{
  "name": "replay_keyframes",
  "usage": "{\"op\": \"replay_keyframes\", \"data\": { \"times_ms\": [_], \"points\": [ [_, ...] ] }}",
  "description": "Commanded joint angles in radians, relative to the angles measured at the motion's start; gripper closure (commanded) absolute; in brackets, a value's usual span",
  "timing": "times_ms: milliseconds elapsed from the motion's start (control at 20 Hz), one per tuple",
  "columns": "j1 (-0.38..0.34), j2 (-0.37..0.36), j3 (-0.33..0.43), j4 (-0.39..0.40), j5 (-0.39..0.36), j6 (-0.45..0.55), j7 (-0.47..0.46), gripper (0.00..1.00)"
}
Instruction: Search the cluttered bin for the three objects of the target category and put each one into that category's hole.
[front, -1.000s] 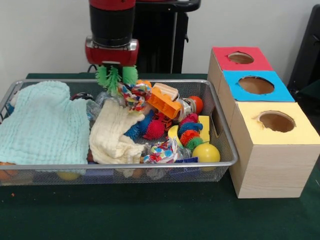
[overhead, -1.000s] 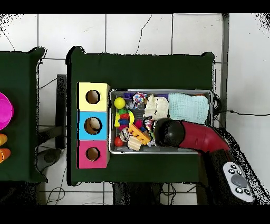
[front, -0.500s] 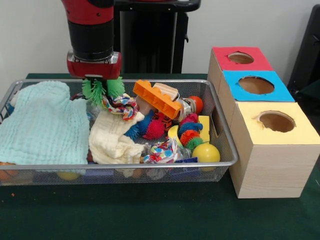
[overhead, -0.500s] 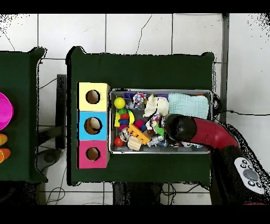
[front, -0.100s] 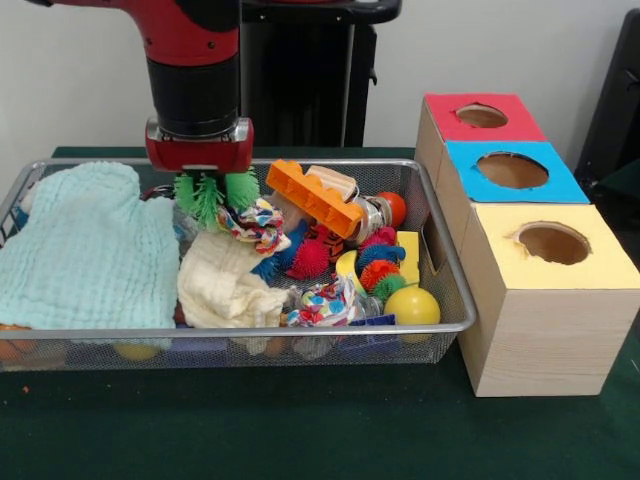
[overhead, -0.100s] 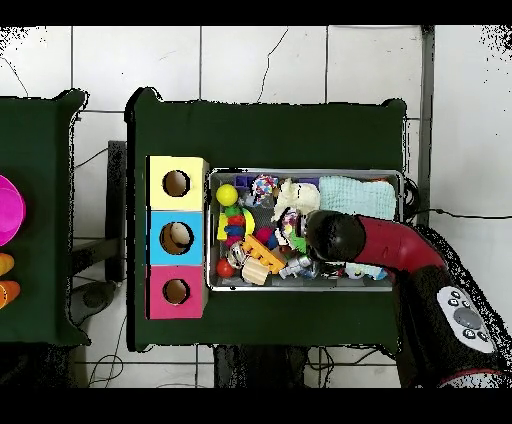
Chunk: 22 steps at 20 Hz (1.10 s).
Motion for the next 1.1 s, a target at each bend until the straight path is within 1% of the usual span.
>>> {"op": "replay_keyframes", "data": {
  "times_ms": [50, 250, 300, 450, 550, 800, 900, 1000, 1100],
  "points": [
    [-0.028, 0.023, 0.113, -0.049, -0.056, 0.037, -0.14, 0.0],
    [-0.03, 0.015, 0.118, -0.044, -0.076, 0.038, -0.137, 0.0],
    [-0.027, 0.004, 0.119, -0.039, -0.08, 0.038, -0.135, 0.0],
    [-0.01, -0.037, 0.104, -0.029, -0.066, 0.078, -0.109, 0.0],
    [0.001, -0.077, 0.094, -0.006, -0.057, 0.1, -0.092, 0.0],
    [0.076, -0.186, 0.049, 0.068, 0.0, 0.167, 0.02, 0.0],
    [0.107, -0.219, 0.031, 0.095, 0.018, 0.176, 0.065, 0.0],
    [0.129, -0.227, 0.019, 0.102, 0.024, 0.169, 0.092, 0.0],
    [0.141, -0.211, 0.009, 0.102, 0.017, 0.137, 0.108, 0.0]
  ]
}}
